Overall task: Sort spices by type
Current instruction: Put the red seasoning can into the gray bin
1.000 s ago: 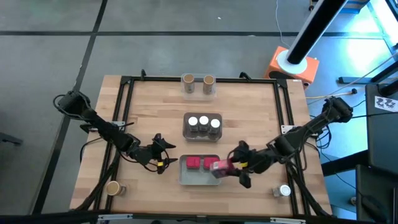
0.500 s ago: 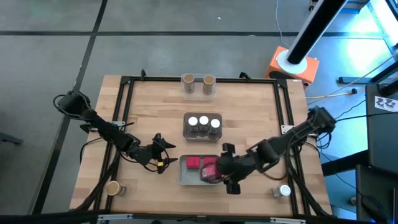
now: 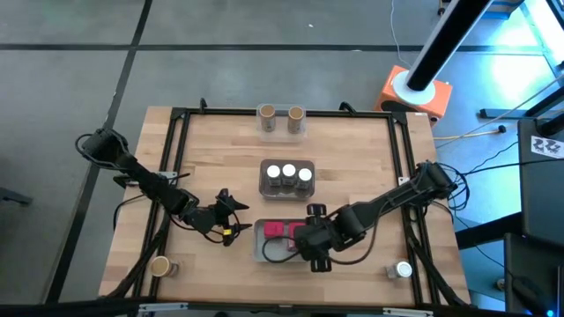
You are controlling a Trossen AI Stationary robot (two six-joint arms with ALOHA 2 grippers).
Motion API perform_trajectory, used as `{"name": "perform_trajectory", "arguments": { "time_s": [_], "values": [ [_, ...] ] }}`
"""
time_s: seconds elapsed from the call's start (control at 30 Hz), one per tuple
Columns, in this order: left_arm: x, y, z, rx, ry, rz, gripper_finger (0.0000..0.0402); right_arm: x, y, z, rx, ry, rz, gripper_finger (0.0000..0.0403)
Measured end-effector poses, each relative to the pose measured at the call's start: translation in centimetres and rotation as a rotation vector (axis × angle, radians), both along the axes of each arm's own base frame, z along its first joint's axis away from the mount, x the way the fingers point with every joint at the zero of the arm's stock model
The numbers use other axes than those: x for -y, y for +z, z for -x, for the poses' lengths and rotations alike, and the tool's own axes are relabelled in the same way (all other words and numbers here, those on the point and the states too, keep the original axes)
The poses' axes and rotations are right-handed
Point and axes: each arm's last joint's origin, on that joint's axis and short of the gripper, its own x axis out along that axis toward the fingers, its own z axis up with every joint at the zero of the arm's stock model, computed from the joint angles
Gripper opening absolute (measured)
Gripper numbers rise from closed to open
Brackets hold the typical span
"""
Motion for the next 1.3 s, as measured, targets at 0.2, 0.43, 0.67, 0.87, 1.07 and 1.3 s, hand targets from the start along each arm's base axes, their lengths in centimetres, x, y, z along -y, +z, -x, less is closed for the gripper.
{"name": "perform_trajectory", "arguments": {
  "time_s": [0.2,0.43,0.67,0.87,1.07,1.3],
  "values": [
    [0.0,0.0,0.0,-0.001,0.000,-0.001,0.0294,-0.4,-1.4,-0.7,-0.024,0.030,0.006,0.0221],
    [0.0,0.0,0.0,-0.005,0.000,-0.003,0.0294,-0.4,-3.6,-1.8,-0.083,0.028,0.043,0.0221],
    [0.0,-0.1,0.0,-0.006,0.001,-0.001,0.0294,-0.3,-5.5,-2.6,-0.131,0.026,0.055,0.0221],
    [0.0,-0.1,0.1,-0.013,0.003,-0.002,0.0294,-0.4,-6.3,-2.7,-0.160,0.028,0.063,0.0222],
    [0.0,-0.1,0.1,-0.013,0.003,-0.002,0.0294,-0.4,-6.6,-2.8,-0.169,0.031,0.061,0.0247],
    [0.0,-0.1,0.1,-0.013,0.003,-0.002,0.0294,-0.5,-6.6,-2.8,-0.172,0.033,0.058,0.0261]
  ]
}}
